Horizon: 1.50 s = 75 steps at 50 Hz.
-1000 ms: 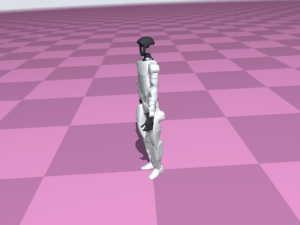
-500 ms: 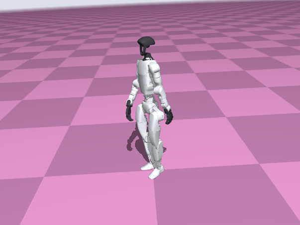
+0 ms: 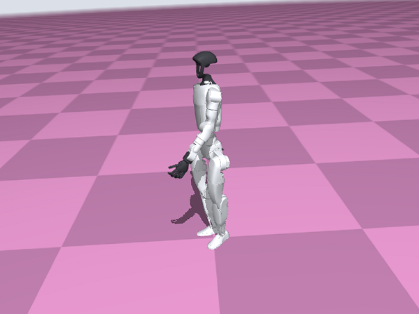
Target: In place motions
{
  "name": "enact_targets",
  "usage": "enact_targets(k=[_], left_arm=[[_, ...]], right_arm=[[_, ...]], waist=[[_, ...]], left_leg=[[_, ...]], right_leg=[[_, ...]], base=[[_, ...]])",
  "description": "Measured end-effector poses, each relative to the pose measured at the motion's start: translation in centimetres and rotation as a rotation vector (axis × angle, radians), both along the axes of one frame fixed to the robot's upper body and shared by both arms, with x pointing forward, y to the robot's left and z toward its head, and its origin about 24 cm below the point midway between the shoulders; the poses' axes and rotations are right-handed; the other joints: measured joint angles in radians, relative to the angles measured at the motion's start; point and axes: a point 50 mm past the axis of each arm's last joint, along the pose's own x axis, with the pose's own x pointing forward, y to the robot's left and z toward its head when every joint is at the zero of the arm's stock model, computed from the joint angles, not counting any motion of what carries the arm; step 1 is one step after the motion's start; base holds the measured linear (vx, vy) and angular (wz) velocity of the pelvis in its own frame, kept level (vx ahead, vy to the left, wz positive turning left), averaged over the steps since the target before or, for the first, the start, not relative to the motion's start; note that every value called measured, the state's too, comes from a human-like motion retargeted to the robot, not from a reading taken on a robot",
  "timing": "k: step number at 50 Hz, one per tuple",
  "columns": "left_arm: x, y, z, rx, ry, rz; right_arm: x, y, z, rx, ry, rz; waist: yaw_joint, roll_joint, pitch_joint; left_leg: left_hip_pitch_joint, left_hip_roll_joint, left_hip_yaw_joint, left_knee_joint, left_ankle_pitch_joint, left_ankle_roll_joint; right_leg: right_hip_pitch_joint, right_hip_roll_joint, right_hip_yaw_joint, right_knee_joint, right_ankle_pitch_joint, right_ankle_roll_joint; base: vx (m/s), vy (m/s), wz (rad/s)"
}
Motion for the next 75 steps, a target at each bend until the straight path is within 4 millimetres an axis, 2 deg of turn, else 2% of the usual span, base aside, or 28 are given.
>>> enact_targets(k=[4, 7, 10, 12, 17, 20, 22, 24, 26, 28, 30, 35, 38, 40, 42, 44, 45, 47, 50, 52, 56, 60, 63, 67, 68, 70, 72, 75], left_arm=[[-5.8, -0.2, -3.0, 0.006, 0.227, -0.031], [-11.8, -0.3, -4.8, -0.012, 0.465, -0.056], [-18.9, -0.6, -5.4, -0.053, 0.731, -0.039], [-24.8, -1.3, -4.9, -0.115, 0.931, 0.032], [-34.7, -3.3, -2.4, -0.25, 1.165, 0.255], [-38.6, -4.1, -0.8, -0.273, 1.252, 0.331], [-39.9, -4.2, 0.0, -0.264, 1.298, 0.338], [-40.3, -3.9, 0.2, -0.245, 1.321, 0.326], [-39.6, -3.5, -0.2, -0.227, 1.304, 0.307], [-37.9, -2.9, -1.2, -0.206, 1.252, 0.286], [-35.2, -2.4, -2.3, -0.181, 1.178, 0.262], [-26.9, -1.2, -4.7, -0.135, 0.966, 0.186], [-19.1, -0.6, -5.5, -0.126, 0.732, 0.126], [-14.4, -0.4, -5.2, -0.117, 0.568, 0.097], [-10.6, -0.1, -4.5, -0.096, 0.427, 0.082], [-6.2, 0.3, -3.1, -0.063, 0.256, 0.06], [-4.8, 0.5, -2.5, -0.05, 0.198, 0.055], [-1.2, 1.5, -0.5, -0.004, 0.049, 0.05], [1.7, 2.4, 1.5, 0.058, -0.074, 0.036], [2.5, 2.7, 2.1, 0.077, -0.109, 0.035], [1.8, 2.5, 1.5, 0.061, -0.081, 0.041], [-2.1, 1.3, -1.1, 0.01, 0.078, 0.046], [-7.2, 0.3, -3.5, -0.04, 0.28, 0.055], [-15.7, -0.9, -5.3, -0.107, 0.613, 0.082], [-18.9, -1.4, -5.4, -0.136, 0.734, 0.101], [-23.1, -2.2, -5.0, -0.18, 0.885, 0.139], [-28.1, -3.5, -4.2, -0.246, 1.03, 0.215], [-32.2, -4.8, -3.2, -0.305, 1.112, 0.288]], right_arm=[[3.0, 1.2, -0.9, 0.064, -0.065, 0.071], [6.7, 2.7, -1.7, 0.14, -0.153, 0.158], [11.2, 4.8, -2.2, 0.234, -0.281, 0.253], [15.7, 7.3, -2.1, 0.331, -0.425, 0.335], [24.1, 13.6, 0.3, 0.53, -0.756, 0.473], [27.2, 16.4, 2.3, 0.607, -0.905, 0.524], [28.4, 17.5, 3.3, 0.643, -0.967, 0.549], [29.1, 18.1, 3.9, 0.666, -1.002, 0.569], [29.1, 18.1, 3.9, 0.671, -1.01, 0.584], [28.5, 17.6, 3.5, 0.658, -0.99, 0.593], [27.3, 16.6, 2.5, 0.628, -0.939, 0.593], [22.0, 12.6, -0.6, 0.506, -0.691, 0.546], [16.5, 8.6, -2.0, 0.385, -0.412, 0.465], [13.0, 6.4, -2.2, 0.328, -0.24, 0.416], [10.4, 4.9, -2.0, 0.291, -0.129, 0.379], [7.4, 3.0, -1.5, 0.233, -0.023, 0.319], [6.4, 2.4, -1.3, 0.211, 0.006, 0.302], [4.2, 0.9, -0.8, 0.151, 0.044, 0.256], [1.8, -0.5, 0.0, 0.077, 0.077, 0.169], [0.8, -1.1, 0.4, 0.033, 0.091, 0.114], [0.2, -1.4, 0.6, -0.022, 0.083, 0.04], [1.9, -0.5, -0.1, 0.001, 0.031, 0.064], [4.8, 0.9, -0.9, 0.056, -0.028, 0.173], [10.4, 3.6, -1.9, 0.17, -0.173, 0.336], [12.8, 4.9, -2.0, 0.226, -0.246, 0.386], [15.9, 7.1, -2.0, 0.307, -0.354, 0.445], [20.3, 10.6, -1.2, 0.429, -0.531, 0.5], [24.0, 14.4, 0.3, 0.551, -0.715, 0.525]], waist=[[0.014, 0.003, -0.004], [0.018, 0.006, -0.005], [0.022, 0.009, -0.007], [0.019, 0.011, -0.007], [0.005, 0.016, -0.004], [-0.001, 0.019, -0.004], [-0.005, 0.018, -0.004], [-0.008, 0.014, -0.005], [-0.011, 0.011, -0.007], [-0.014, 0.007, -0.011], [-0.015, 0.004, -0.015], [-0.017, -0.004, -0.016], [-0.015, -0.008, -0.007], [-0.014, -0.009, -0.002], [0.038, -0.01, -0.001], [-0.017, -0.004, 0.002], [-0.027, -0.001, 0.002], [0.037, -0.004, 0.002], [-0.024, -0.001, 0.008], [-0.033, 0.002, 0.008], [-0.032, 0.007, 0.009], [-0.017, 0.008, 0.008], [-0.007, 0.01, 0.005], [-0.005, 0.014, -0.001], [-0.008, 0.016, -0.003], [-0.013, 0.018, -0.003], [-0.023, 0.023, 0.002], [-0.031, 0.03, 0.004]], left_leg=[[0.003, -0.003, -0.006, 0.0, 0.001, 0.0], [0.007, -0.006, -0.009, -0.003, 0.001, 0.001], [0.014, -0.007, -0.005, -0.008, -0.001, 0.001], [0.02, -0.007, 0.0, -0.012, -0.002, -0.001], [0.029, -0.002, 0.016, -0.019, -0.004, -0.005], [0.033, 0.0, 0.023, -0.021, -0.004, -0.007], [0.032, 0.001, 0.023, -0.021, -0.004, -0.008], [0.031, 0.001, 0.02, -0.02, -0.003, -0.009], [0.028, 0.0, 0.016, -0.019, -0.001, -0.009], [0.024, -0.001, 0.013, -0.018, 0.0, -0.008], [0.021, -0.002, 0.01, -0.017, 0.002, -0.007], [0.02, -0.003, 0.004, -0.014, 0.003, -0.005], [0.023, -0.002, 0.006, -0.012, 0.001, -0.004], [0.026, -0.001, 0.013, -0.013, -0.001, -0.003], [0.034, 0.01, 0.075, -0.017, -0.01, -0.007], [0.027, 0.002, 0.028, -0.014, -0.007, -0.002], [0.026, 0.002, 0.021, -0.013, -0.007, -0.002], [0.03, 0.016, 0.096, -0.016, -0.018, -0.009], [0.021, 0.007, 0.046, -0.012, -0.012, -0.004], [0.018, 0.008, 0.041, -0.011, -0.01, -0.004], [0.012, 0.007, 0.039, -0.009, -0.009, -0.003], [0.011, 0.004, 0.032, -0.006, -0.006, -0.002], [0.013, 0.001, 0.027, -0.006, -0.004, -0.002], [0.014, -0.003, 0.022, -0.009, -0.003, -0.001], [0.013, -0.003, 0.023, -0.01, -0.002, -0.002], [0.014, -0.003, 0.025, -0.012, -0.002, -0.003], [0.016, -0.001, 0.033, -0.014, -0.003, -0.004], [0.019, 0.002, 0.042, -0.017, -0.004, -0.006]], right_leg=[[0.006, -0.001, -0.003, -0.001, -0.002, -0.001], [0.008, 0.001, 0.002, -0.001, -0.002, -0.001], [0.008, 0.003, 0.01, -0.001, -0.001, -0.001], [0.005, 0.005, 0.019, 0.001, 0.0, -0.001], [-0.003, 0.013, 0.046, 0.006, 0.004, 0.0], [-0.005, 0.015, 0.051, 0.007, 0.006, 0.001], [-0.005, 0.014, 0.05, 0.008, 0.007, 0.001], [-0.004, 0.013, 0.047, 0.008, 0.007, 0.001], [-0.004, 0.011, 0.042, 0.007, 0.007, 0.002], [-0.004, 0.009, 0.037, 0.006, 0.007, 0.002], [-0.005, 0.008, 0.032, 0.005, 0.007, 0.002], [0.0, 0.006, 0.025, 0.005, 0.006, 0.002], [0.003, 0.008, 0.027, 0.005, 0.008, 0.002], [0.003, 0.01, 0.03, 0.004, 0.01, 0.002], [0.0, 0.02, 0.088, 0.008, 0.007, 0.004], [-0.004, 0.014, 0.036, 0.002, 0.015, 0.001], [-0.007, 0.01, 0.028, 0.003, 0.016, 0.005], [-0.013, 0.019, 0.103, 0.011, 0.009, 0.01], [-0.015, 0.013, 0.046, 0.004, 0.015, 0.004], [-0.017, 0.012, 0.038, 0.004, 0.016, 0.005], [-0.018, 0.01, 0.035, 0.003, 0.014, 0.004], [-0.012, 0.006, 0.027, 0.003, 0.012, 0.003], [-0.008, 0.004, 0.029, 0.003, 0.011, 0.002], [-0.01, 0.004, 0.038, 0.005, 0.012, 0.003], [-0.013, 0.005, 0.042, 0.005, 0.012, 0.003], [-0.015, 0.007, 0.05, 0.006, 0.013, 0.003], [-0.021, 0.01, 0.061, 0.009, 0.015, 0.003], [-0.027, 0.014, 0.073, 0.011, 0.018, 0.002]], base=[[0.0, 0.0, 0.0], [0.0, 0.0, 0.0], [0.0, 0.0, 0.0], [0.0, 0.0, 0.0], [0.0, 0.0, 0.0], [0.0, 0.0, 0.0], [0.0, 0.0, 0.0], [0.0, 0.0, 0.0], [0.0, 0.0, 0.0], [0.0, 0.0, 0.0], [-0.05, -0.02, 0.1], [-0.02, -0.01, 0.03], [0.0, 0.0, -0.06], [-0.02, 0.01, -0.6], [-0.02, 0.01, -0.95], [0.01, 0.01, 0.52], [0.01, 0.0, -0.77], [-0.01, 0.0, -1.08], [0.0, -0.01, 0.44], [0.0, 0.0, 0.0], [0.0, 0.0, 0.0], [0.02, 0.0, 0.1], [0.04, 0.0, 0.19], [0.0, 0.0, 0.0], [0.0, 0.0, 0.0], [0.0, 0.0, 0.0], [0.03, 0.01, -0.22], [0.01, 0.01, -0.14]])
